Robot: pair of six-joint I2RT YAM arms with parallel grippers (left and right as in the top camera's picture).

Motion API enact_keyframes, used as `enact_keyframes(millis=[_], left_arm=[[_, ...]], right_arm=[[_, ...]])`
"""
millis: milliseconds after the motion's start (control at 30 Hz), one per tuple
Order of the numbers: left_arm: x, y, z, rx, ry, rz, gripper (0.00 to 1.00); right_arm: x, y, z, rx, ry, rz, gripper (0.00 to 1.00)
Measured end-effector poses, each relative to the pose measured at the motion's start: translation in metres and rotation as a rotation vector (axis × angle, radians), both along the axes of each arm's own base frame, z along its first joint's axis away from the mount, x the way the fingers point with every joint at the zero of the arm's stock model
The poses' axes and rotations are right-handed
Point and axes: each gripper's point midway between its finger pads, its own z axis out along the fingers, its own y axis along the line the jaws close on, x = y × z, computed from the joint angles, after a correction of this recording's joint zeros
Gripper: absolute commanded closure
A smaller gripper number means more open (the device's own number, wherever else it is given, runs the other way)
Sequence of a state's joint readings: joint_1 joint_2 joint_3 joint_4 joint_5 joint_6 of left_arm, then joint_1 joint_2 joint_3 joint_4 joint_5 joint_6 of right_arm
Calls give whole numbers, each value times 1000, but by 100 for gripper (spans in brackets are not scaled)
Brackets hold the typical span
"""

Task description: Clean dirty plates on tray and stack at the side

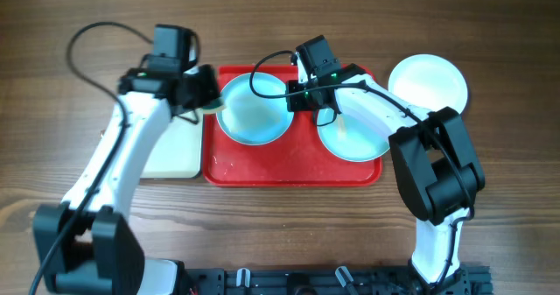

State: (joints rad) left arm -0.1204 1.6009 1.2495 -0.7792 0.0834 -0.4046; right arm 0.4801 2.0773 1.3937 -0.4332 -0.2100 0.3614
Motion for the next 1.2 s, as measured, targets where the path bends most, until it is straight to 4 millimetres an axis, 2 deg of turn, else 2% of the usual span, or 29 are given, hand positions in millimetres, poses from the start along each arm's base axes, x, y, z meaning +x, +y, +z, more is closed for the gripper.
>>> enact_keyframes(millis=[100,133,233,300,633,1000,1200], left_arm=[[-33,61,-10,87,141,151,96],[-39,77,-12,100,167,192,96],[-52,109,-22,120,212,285,96],[-61,121,-31,127,236,319,96],[-71,123,-74,127,229,332,96],[-68,124,-77,132,212,335,96],[-72,137,-76,192,220,400,96]], right_arm=[[0,0,0,0,-1,0,96],[0,0,0,-1,0,1,96],[-3,-2,-2,-17,4,19,96],[-2,-3,-2,-22,1,20,96],[-4,-5,-3,-28,13,0,96],[-4,-6,-4,-33,21,-24,96],[-2,-15,-5,-80,7,-49,96]])
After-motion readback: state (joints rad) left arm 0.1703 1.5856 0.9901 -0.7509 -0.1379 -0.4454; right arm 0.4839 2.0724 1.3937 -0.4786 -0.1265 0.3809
